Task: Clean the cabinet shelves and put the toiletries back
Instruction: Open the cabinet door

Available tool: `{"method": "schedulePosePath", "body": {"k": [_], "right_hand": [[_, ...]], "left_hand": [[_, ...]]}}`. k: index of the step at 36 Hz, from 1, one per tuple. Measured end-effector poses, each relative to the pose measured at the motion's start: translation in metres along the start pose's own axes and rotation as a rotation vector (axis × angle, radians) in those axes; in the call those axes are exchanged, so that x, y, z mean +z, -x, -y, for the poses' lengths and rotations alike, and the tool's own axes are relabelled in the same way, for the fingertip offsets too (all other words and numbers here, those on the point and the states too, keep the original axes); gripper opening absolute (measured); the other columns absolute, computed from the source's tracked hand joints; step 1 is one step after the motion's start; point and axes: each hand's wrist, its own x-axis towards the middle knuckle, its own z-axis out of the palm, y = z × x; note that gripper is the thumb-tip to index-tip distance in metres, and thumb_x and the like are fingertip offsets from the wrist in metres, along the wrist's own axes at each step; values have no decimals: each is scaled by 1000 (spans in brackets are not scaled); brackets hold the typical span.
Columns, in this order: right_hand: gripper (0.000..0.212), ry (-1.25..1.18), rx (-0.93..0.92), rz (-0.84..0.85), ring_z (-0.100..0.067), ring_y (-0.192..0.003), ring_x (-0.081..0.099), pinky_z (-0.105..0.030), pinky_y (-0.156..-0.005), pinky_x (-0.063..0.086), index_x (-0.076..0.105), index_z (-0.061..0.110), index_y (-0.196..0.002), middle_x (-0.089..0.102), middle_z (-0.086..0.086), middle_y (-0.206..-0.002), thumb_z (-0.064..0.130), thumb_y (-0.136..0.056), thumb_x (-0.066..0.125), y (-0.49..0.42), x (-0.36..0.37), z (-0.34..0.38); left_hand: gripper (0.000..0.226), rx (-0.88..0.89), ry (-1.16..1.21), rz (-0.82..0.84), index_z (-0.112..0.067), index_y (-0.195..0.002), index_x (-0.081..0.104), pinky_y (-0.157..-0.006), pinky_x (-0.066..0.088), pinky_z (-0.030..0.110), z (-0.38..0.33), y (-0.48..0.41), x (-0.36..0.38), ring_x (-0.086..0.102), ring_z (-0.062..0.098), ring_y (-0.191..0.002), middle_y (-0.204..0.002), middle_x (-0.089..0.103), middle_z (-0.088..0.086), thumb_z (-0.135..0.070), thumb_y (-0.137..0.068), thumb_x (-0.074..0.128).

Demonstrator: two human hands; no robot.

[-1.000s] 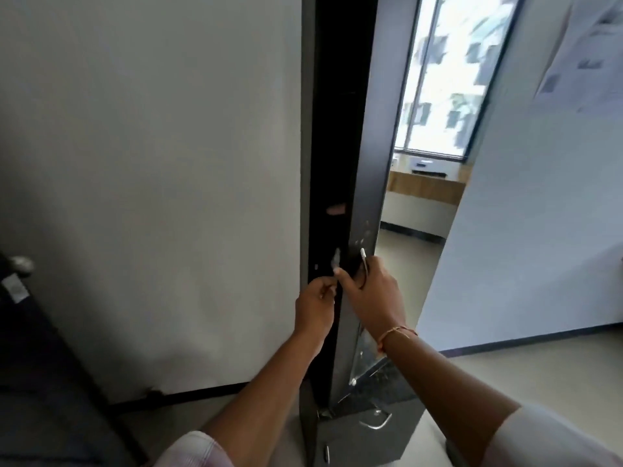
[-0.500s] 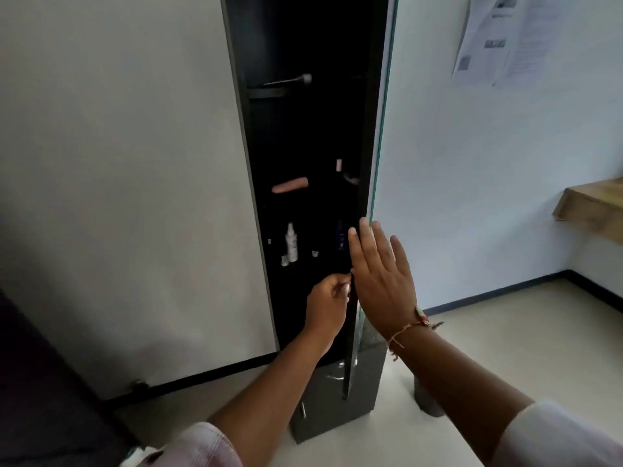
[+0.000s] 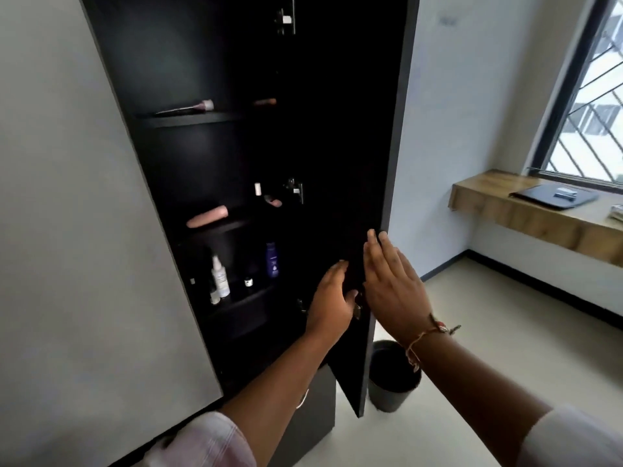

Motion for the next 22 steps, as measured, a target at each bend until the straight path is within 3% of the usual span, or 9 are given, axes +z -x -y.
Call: {"method": "schedulePosePath", "body": {"k": [7,12,22], "right_hand": [[75,113,124,75,-31,-149,-3,-50,-119,13,19,1,-151,1,-18,-161,44,-94,43,-7,4,-27],[79,221,181,135,-28,-150,-6,-49,-121,5,21,1,-151,0,-17,-161,48,-92,45,-16,11,-42],[86,268,202,162,-30,-149,-4,-47,-121,7,16,1,-152,0,-18,-161,48,-89,51,-33,22,-46]], "left_hand": [[88,201,-237,80,-25,-154,3,-118,16,36,-11,-61,10,-3,10,-148,-162,-3,-9,-26,-90,64],[97,254,-325,151,-24,-154,-4,-118,16,40,-12,-91,17,-7,14,-149,-162,-12,-7,-32,-88,67],[108,385,-404,189,-23,-152,-13,-119,15,44,9,-107,27,-9,16,-149,-159,-24,-3,-37,-84,70]]}}
